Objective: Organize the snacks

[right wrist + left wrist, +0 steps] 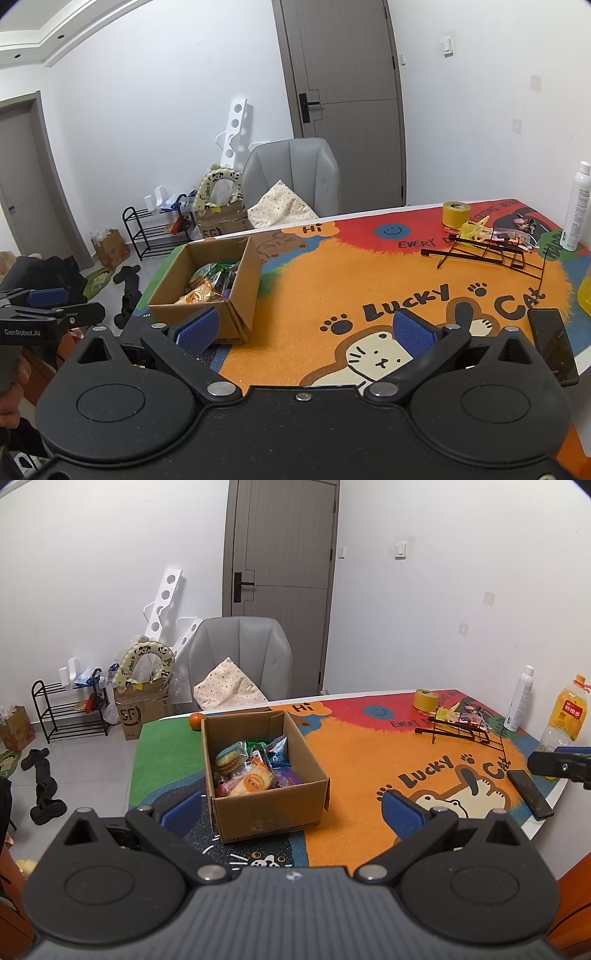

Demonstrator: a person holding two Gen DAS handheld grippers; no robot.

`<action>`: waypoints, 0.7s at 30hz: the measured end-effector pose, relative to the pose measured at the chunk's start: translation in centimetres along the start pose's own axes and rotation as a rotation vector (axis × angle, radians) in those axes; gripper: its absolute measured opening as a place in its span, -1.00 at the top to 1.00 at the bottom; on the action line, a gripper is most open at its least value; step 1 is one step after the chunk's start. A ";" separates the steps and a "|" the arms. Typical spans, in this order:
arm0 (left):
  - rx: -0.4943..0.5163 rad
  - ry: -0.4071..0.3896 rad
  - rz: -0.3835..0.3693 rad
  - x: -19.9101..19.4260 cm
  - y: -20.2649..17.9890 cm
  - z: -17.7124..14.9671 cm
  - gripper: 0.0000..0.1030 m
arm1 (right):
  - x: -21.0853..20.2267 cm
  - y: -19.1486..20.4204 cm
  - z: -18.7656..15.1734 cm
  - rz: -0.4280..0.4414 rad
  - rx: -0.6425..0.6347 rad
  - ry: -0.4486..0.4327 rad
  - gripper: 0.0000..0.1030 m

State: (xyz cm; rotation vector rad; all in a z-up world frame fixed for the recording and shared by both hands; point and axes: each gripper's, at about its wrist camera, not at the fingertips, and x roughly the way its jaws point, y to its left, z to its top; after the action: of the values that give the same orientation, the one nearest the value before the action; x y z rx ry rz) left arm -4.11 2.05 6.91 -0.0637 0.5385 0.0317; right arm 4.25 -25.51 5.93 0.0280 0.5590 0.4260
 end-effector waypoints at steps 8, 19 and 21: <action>0.002 0.002 0.000 0.0 0.0 0.0 -0.99 | -0.1 0.0 -0.1 0.000 0.004 -0.005 -1.00; 0.007 0.001 -0.004 0.1 -0.2 -0.2 -0.99 | 0.1 -0.1 -0.2 0.004 0.003 0.001 -1.00; 0.008 0.003 -0.008 0.1 -0.2 -0.2 -0.99 | 0.2 -0.1 -0.3 0.003 0.006 0.004 -1.00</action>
State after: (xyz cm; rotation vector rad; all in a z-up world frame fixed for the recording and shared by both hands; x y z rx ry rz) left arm -4.11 1.80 6.68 -0.0578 0.5409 0.0212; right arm 4.26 -25.54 5.62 0.0334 0.5643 0.4277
